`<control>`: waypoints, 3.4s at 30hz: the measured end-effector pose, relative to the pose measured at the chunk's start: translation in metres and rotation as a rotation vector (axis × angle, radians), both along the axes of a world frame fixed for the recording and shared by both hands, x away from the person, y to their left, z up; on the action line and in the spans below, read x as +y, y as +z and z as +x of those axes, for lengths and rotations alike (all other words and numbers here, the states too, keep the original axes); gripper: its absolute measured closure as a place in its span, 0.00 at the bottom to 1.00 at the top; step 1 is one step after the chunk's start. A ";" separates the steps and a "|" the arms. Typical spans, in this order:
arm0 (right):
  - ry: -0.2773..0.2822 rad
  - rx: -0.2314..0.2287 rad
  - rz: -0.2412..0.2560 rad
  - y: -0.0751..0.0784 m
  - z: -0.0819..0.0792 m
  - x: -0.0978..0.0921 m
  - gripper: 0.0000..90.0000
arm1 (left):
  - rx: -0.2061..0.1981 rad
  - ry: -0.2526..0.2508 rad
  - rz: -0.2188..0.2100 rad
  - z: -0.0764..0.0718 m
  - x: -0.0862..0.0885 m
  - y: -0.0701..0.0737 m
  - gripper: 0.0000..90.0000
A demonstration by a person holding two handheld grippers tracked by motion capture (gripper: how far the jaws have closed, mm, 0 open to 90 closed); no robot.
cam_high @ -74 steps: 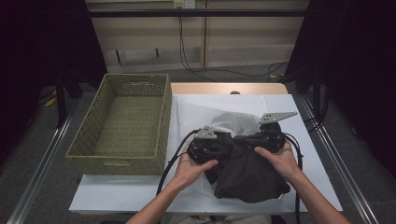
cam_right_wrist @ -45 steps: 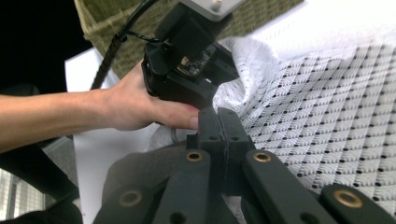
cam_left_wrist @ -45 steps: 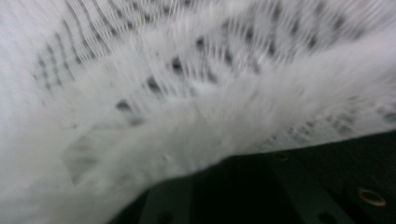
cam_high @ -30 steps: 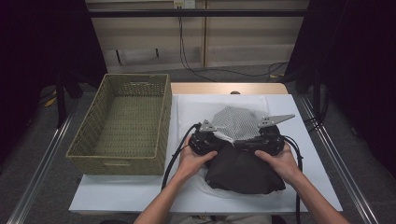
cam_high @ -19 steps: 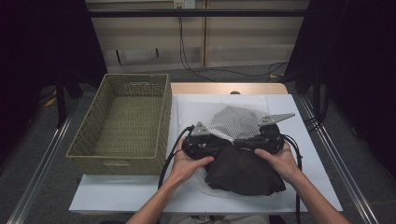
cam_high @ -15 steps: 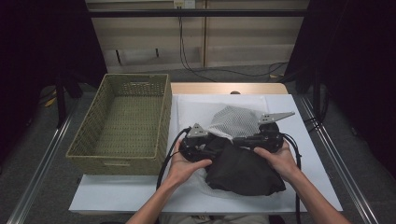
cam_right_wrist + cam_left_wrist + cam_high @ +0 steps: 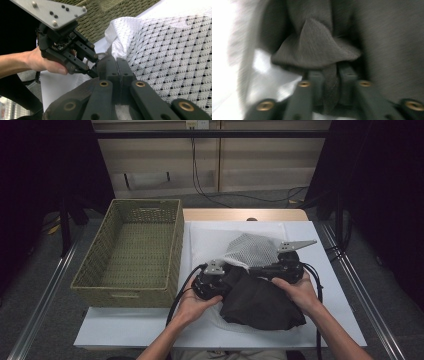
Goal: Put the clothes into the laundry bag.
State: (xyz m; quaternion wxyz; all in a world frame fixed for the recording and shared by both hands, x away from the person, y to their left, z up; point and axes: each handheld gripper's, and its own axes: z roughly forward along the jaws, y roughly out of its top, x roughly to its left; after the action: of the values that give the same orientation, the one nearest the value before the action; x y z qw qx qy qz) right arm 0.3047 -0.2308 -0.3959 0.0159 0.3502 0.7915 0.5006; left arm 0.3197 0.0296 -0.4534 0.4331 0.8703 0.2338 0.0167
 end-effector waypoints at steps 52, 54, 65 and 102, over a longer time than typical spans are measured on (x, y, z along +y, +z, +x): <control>-0.002 -0.004 0.031 0.002 -0.007 -0.013 1.00 | -0.071 -0.169 -0.191 -0.064 -0.025 0.034 0.33; 0.000 0.003 0.041 0.002 -0.007 -0.013 1.00 | -0.077 -0.190 -0.169 -0.065 -0.030 0.032 0.33; 0.005 0.017 0.048 0.000 -0.003 -0.014 1.00 | -0.053 -0.228 -0.147 -0.058 -0.054 0.014 0.33; 0.000 -0.028 0.095 0.023 -0.024 -0.021 1.00 | -0.072 -0.049 -0.137 -0.020 -0.048 0.023 0.88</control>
State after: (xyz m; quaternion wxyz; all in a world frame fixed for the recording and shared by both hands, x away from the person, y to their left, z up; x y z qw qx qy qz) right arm 0.2812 -0.2516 -0.3732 0.0102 0.3436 0.7666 0.5423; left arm 0.2997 -0.0182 -0.4302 0.4998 0.8430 0.1975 0.0213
